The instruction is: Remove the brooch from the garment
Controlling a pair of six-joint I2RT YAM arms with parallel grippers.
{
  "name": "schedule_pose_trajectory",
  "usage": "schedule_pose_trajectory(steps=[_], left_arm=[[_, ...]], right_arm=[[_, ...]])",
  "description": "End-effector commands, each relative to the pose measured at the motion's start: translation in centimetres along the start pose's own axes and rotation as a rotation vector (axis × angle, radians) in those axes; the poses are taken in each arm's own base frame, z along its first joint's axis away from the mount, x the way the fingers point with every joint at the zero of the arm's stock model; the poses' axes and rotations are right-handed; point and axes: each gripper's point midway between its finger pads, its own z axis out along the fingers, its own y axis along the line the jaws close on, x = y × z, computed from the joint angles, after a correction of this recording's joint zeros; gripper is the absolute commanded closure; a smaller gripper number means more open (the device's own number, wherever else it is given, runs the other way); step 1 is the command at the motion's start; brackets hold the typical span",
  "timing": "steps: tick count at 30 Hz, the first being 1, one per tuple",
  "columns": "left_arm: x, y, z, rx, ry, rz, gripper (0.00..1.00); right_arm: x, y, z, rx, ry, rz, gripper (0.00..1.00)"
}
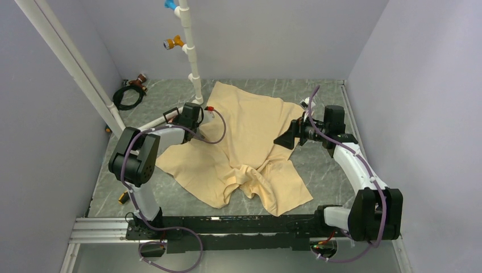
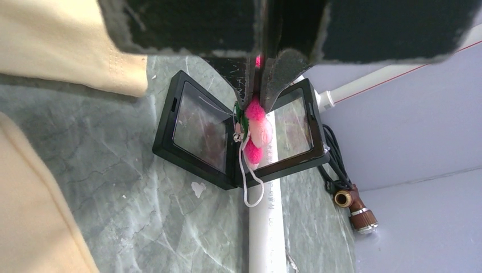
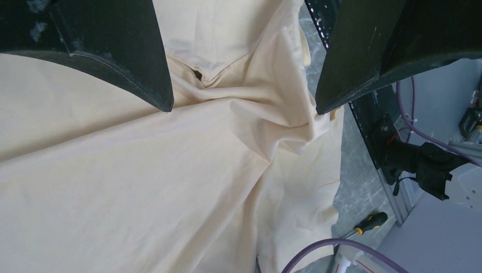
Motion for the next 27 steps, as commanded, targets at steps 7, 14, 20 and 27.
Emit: schedule_pose_trajectory(steps=[7,14,20,27], left_arm=[[-0.5,-0.7,1.4,0.015,-0.002,0.007,0.97],[-1.4,-1.2,0.1,0.12,-0.034,-0.047,0.69],[-2.4,-0.9,-1.3,0.193,-0.062,-0.086,0.52],[-4.4,-0.8,-4.4,0.313,-0.148,-0.176,0.26]], right_arm=[[-0.4,0.1,0.0,-0.024,-0.008,-0.019,0.02],[-0.4,0.1,0.0,-0.026,-0.009,-0.021,0.02],[-0.4,0.2,0.0,-0.033,-0.007,-0.021,0.02],[-0.2,-0.3,0.0,-0.008,0.002,-0.021,0.03]])
